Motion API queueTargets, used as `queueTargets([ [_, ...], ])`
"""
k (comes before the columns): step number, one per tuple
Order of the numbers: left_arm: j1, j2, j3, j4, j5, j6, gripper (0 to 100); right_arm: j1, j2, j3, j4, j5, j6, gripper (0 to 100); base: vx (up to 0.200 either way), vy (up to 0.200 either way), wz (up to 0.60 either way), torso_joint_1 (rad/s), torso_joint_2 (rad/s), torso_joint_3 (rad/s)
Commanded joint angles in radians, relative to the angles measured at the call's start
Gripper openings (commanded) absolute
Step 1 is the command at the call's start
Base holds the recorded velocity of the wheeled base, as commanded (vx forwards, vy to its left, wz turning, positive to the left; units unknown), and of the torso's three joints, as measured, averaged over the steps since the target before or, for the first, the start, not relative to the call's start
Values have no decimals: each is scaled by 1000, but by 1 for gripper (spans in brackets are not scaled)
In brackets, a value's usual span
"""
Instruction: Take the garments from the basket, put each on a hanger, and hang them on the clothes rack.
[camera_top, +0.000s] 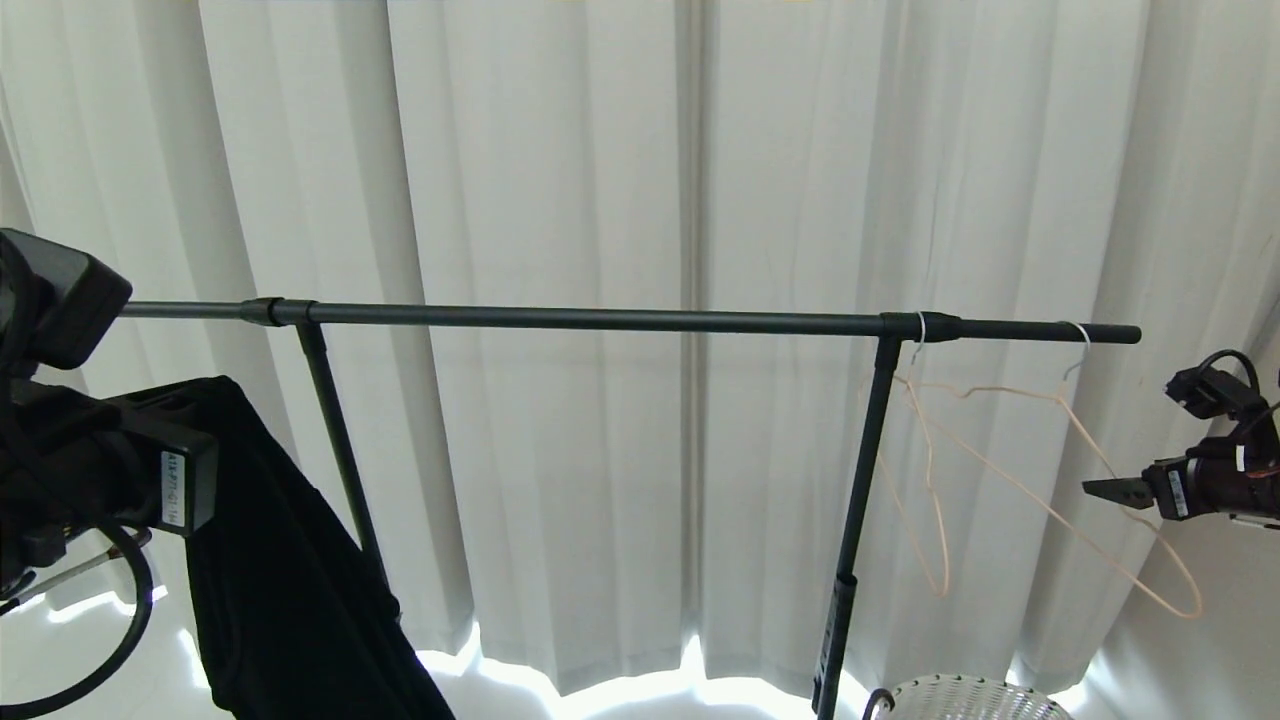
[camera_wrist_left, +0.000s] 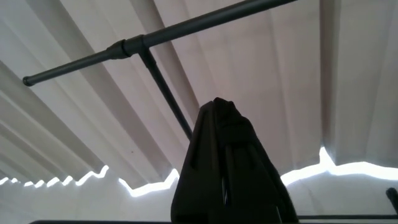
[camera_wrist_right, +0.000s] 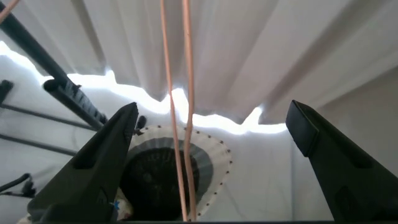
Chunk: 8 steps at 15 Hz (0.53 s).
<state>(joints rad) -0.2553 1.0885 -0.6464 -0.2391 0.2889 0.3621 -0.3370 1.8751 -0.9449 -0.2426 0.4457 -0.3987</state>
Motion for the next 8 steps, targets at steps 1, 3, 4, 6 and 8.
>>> queueTargets([
  [1, 1, -33, 22, 0, 1, 4, 0, 0, 58, -25, -1, 10, 0, 100, 0, 0, 0, 0, 0, 0],
  [3, 4, -47, 45, 0, 1, 4, 0, 1, 96, -43, -1, 25, 1, 100, 0, 0, 0, 0, 0, 0],
  [4, 8, -50, 56, 0, 1, 4, 0, 6, 114, -43, -3, 42, 1, 100, 0, 0, 0, 0, 0, 0],
  [6, 34, -52, 59, 0, -1, 4, 0, 9, 136, -45, -6, 45, 1, 100, 0, 0, 0, 0, 0, 0],
  [8, 42, -55, 59, 0, -1, 4, 0, 9, 147, -68, -7, 48, 3, 100, 0, 0, 0, 0, 0, 0],
])
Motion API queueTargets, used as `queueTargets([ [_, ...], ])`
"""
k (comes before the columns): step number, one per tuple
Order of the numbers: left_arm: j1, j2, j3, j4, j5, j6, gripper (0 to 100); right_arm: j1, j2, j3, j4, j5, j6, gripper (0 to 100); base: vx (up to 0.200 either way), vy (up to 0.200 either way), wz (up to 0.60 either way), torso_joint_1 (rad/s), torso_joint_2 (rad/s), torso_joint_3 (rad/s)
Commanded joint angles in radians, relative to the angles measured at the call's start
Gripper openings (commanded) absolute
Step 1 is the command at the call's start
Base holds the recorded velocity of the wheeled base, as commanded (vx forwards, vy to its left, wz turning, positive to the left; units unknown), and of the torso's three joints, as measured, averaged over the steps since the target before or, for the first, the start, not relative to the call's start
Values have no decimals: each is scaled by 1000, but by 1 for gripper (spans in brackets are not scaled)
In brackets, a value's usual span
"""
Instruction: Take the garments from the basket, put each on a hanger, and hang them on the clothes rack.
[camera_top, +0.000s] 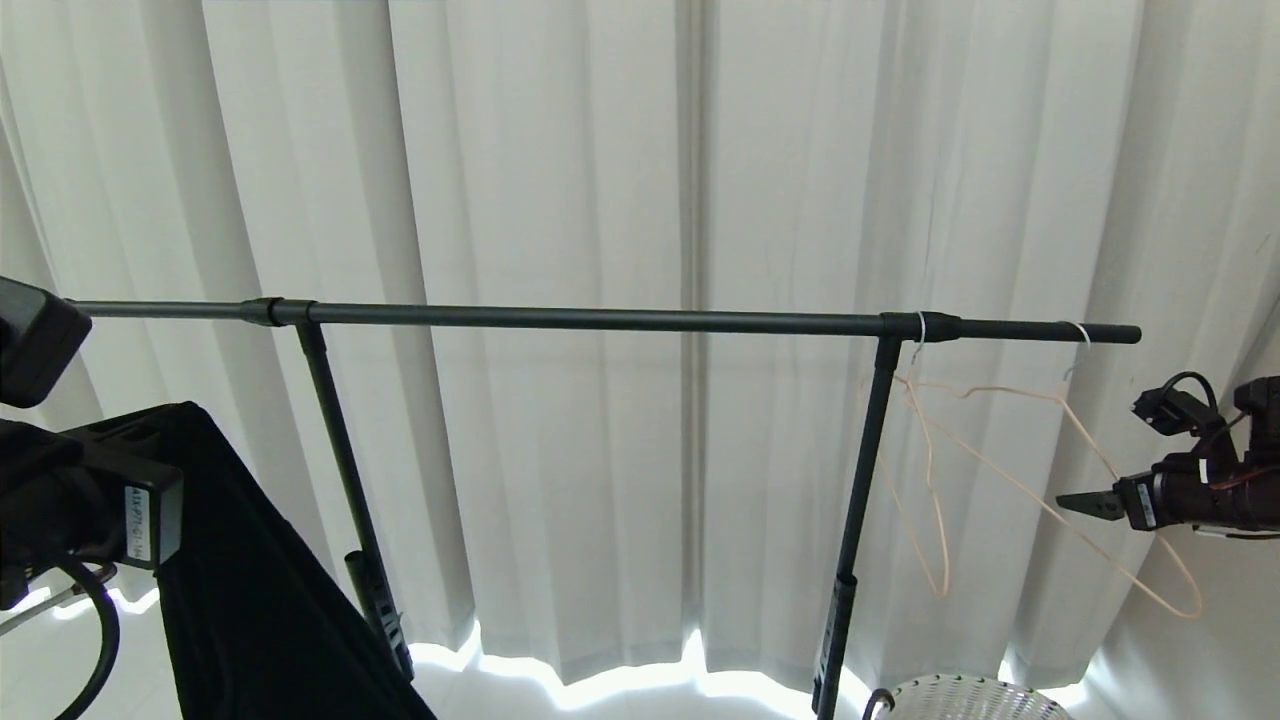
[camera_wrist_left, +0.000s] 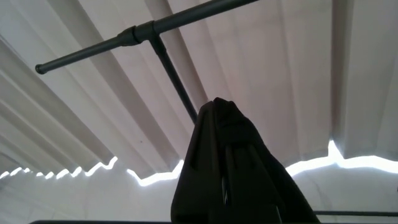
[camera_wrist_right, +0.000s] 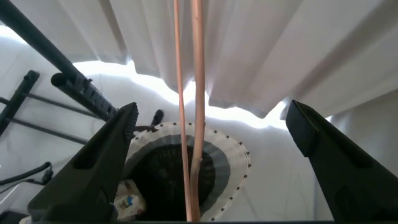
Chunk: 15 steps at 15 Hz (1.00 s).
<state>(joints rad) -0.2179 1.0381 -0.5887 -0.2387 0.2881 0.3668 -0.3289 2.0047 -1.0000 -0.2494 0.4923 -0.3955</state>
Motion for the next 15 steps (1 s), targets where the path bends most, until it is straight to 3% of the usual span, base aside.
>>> queueTargets([
  [1, 5, -6, 1, -1, 0, 0, 0, 1, 20, -17, -1, 2, 1, 100, 0, 0, 0, 0, 0, 0],
  [4, 5, -6, 0, -1, 0, 0, 0, -1, 37, -40, -1, 2, 3, 100, 0, 0, 0, 0, 0, 0],
  [5, 5, -7, 0, -1, 0, 0, 0, -1, 39, -43, -1, 2, 3, 0, 0, 0, 0, 0, 0, 0],
  [12, 9, -12, 7, -1, 0, 0, 0, -1, 20, -62, 1, 22, 6, 0, 0, 0, 0, 0, 0, 0],
  [15, 9, -15, 7, -1, 0, -2, 0, 1, -24, -57, 1, 28, 66, 0, 0, 0, 0, 0, 0, 0],
])
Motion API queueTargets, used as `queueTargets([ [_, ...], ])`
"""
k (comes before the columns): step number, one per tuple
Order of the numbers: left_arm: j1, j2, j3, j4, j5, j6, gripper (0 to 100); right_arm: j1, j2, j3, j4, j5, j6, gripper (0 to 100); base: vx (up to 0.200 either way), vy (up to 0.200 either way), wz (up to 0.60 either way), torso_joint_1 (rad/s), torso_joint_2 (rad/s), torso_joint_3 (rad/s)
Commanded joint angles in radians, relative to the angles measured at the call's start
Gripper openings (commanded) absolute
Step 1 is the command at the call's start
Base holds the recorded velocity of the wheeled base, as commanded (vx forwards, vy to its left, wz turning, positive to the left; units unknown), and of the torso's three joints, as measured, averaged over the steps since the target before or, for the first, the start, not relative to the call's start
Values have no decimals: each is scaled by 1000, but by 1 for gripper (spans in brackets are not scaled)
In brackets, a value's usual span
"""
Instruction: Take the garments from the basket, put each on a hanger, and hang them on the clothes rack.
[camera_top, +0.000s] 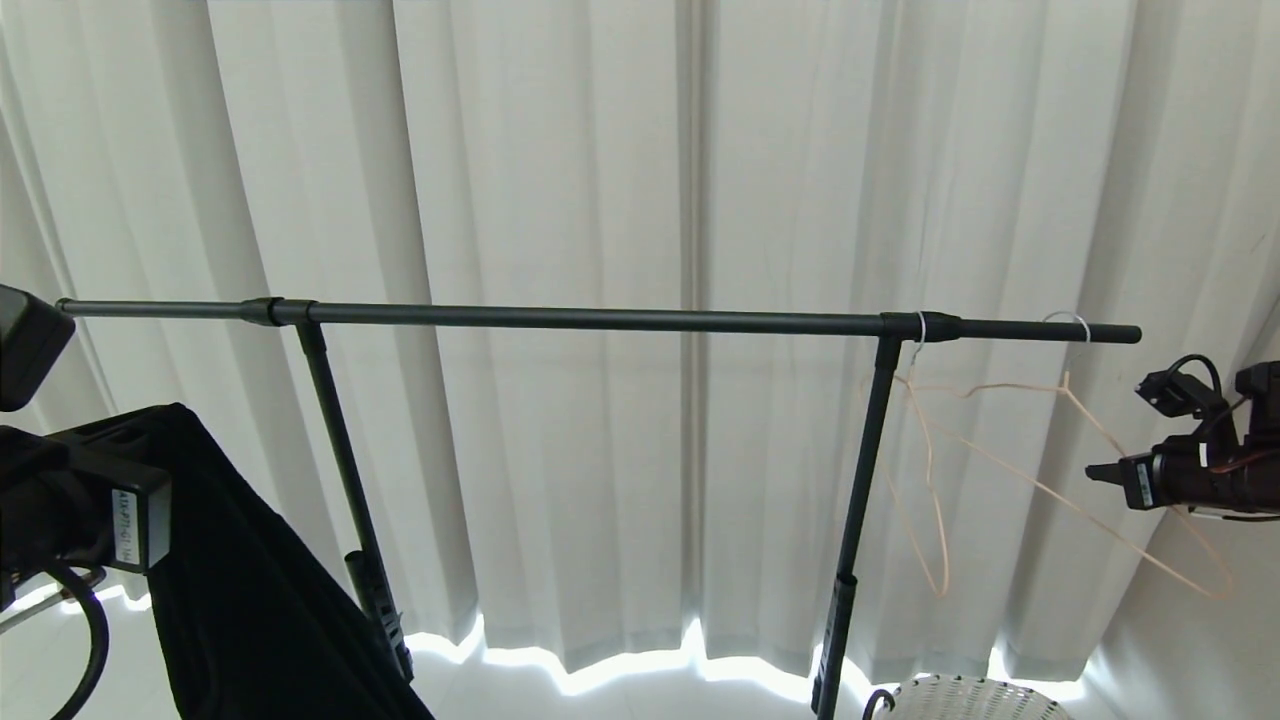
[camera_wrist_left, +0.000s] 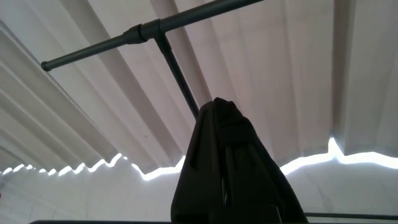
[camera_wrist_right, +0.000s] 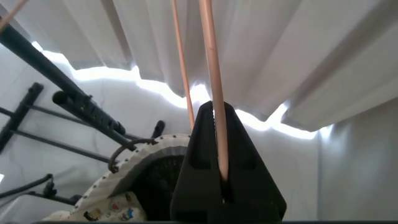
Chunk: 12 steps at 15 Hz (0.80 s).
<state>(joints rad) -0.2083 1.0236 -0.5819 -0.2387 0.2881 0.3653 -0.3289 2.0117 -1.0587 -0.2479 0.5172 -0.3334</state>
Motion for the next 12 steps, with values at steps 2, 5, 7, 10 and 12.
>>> queueTargets([
  [2, 0, -5, 1, -1, 0, -2, 0, 1, -56, 0, -1, 3, 39, 0, 0, 0, 0, 0, 0, 0],
  [5, 0, -20, 11, -1, 0, -3, 0, 1, -111, 23, -1, 3, 63, 0, 0, 0, 0, 0, 0, 0],
  [7, 0, -28, 17, -1, -1, -5, 0, -1, -143, 45, -2, 3, 65, 0, 0, 0, 0, 0, 0, 0],
  [10, 0, -31, 19, -1, -1, -8, 0, -1, -200, 66, -1, 3, 97, 0, 0, 0, 0, 0, 0, 0],
  [12, 0, -31, 27, -1, -3, -8, 0, 1, -232, 85, -1, 1, 99, 0, 0, 0, 0, 0, 0, 0],
])
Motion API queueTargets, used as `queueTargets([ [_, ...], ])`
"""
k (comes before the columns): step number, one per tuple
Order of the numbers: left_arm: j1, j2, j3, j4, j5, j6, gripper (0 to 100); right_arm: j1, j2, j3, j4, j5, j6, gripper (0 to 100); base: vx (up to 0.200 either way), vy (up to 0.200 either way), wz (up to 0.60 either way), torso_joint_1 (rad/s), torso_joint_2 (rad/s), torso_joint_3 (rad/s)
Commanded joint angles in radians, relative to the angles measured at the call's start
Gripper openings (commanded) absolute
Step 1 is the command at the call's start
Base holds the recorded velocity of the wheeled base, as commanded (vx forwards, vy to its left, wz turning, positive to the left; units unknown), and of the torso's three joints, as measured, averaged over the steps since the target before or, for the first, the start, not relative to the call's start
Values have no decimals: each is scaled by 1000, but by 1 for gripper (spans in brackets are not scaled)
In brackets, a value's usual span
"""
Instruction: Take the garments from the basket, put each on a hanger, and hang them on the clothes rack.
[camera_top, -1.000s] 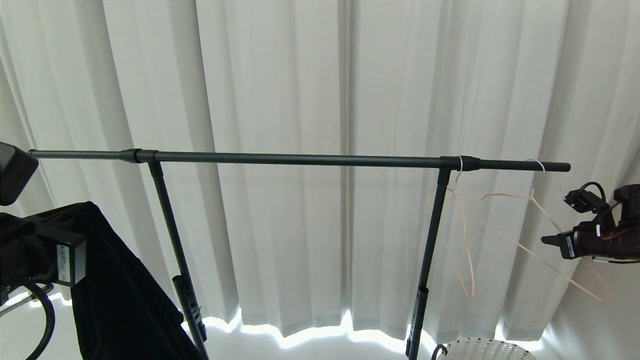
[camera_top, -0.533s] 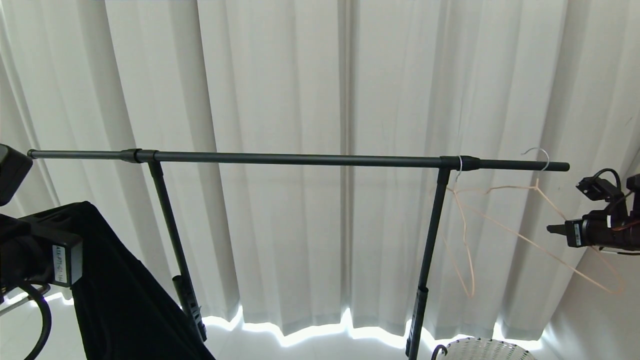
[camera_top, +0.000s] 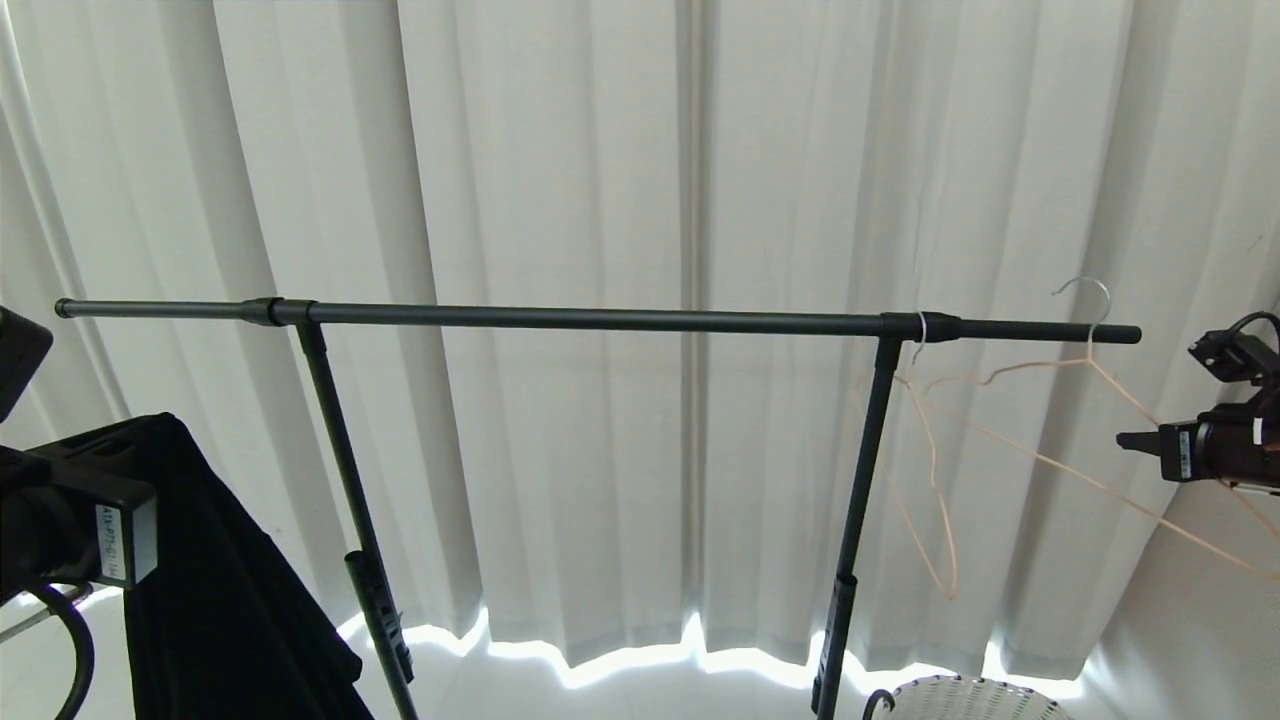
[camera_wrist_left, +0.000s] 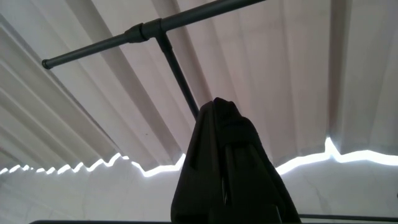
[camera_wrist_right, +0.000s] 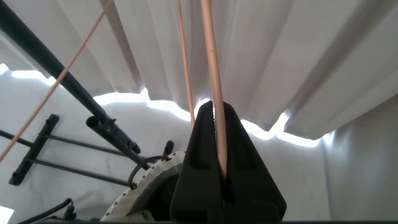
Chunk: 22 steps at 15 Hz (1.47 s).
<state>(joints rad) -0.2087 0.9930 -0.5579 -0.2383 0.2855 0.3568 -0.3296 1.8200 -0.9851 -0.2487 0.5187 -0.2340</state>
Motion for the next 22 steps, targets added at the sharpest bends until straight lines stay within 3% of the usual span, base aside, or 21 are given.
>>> queueTargets([
  [1, 0, 0, 3, -1, 0, 1, 0, 1, -48, 16, -3, 0, -1, 0, 0, 0, 0, 0, 0, 0],
  [6, 2, 4, 29, -1, -2, -16, 0, 1, -186, 112, -1, -22, 1, 0, 0, 0, 0, 0, 0, 0],
  [10, 0, 19, 41, -1, -16, -19, 0, 17, -320, 215, 8, -141, -1, 0, 0, 0, 0, 0, 0, 0],
  [14, 0, 50, 41, -1, -31, -18, 0, 63, -442, 281, 82, -350, -1, 0, 0, 0, 0, 0, 0, 0],
  [16, 0, 59, 41, -1, -31, -19, 0, 75, -508, 292, 157, -393, -1, 0, 0, 0, 0, 0, 0, 0],
  [20, 2, 65, 42, -1, -31, -18, 0, 80, -577, 292, 213, -579, -1, 0, 0, 0, 0, 0, 0, 0],
  [22, 2, 64, 42, -1, -31, -13, 0, 80, -613, 292, 230, -589, 1, 0, 0, 0, 0, 0, 0, 0],
])
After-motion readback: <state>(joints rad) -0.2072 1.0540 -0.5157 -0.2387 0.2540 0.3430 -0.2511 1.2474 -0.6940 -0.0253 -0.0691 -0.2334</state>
